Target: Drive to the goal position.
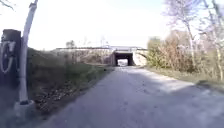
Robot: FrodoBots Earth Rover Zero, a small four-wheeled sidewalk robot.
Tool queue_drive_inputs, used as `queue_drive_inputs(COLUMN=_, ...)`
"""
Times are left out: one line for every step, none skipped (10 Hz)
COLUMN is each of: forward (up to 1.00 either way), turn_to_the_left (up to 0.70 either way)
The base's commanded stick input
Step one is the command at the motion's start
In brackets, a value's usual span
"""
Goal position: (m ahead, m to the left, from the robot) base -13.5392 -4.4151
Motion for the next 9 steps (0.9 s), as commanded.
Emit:
queue_drive_inputs(forward=1.00, turn_to_the_left=-0.40)
queue_drive_inputs(forward=1.00, turn_to_the_left=-0.40)
queue_drive_inputs(forward=1.00, turn_to_the_left=-0.40)
queue_drive_inputs(forward=1.00, turn_to_the_left=-0.40)
queue_drive_inputs(forward=1.00, turn_to_the_left=-0.40)
queue_drive_inputs(forward=1.00, turn_to_the_left=-0.40)
queue_drive_inputs(forward=0.93, turn_to_the_left=-0.37)
queue_drive_inputs(forward=0.81, turn_to_the_left=-0.41)
queue_drive_inputs(forward=0.48, turn_to_the_left=-0.63)
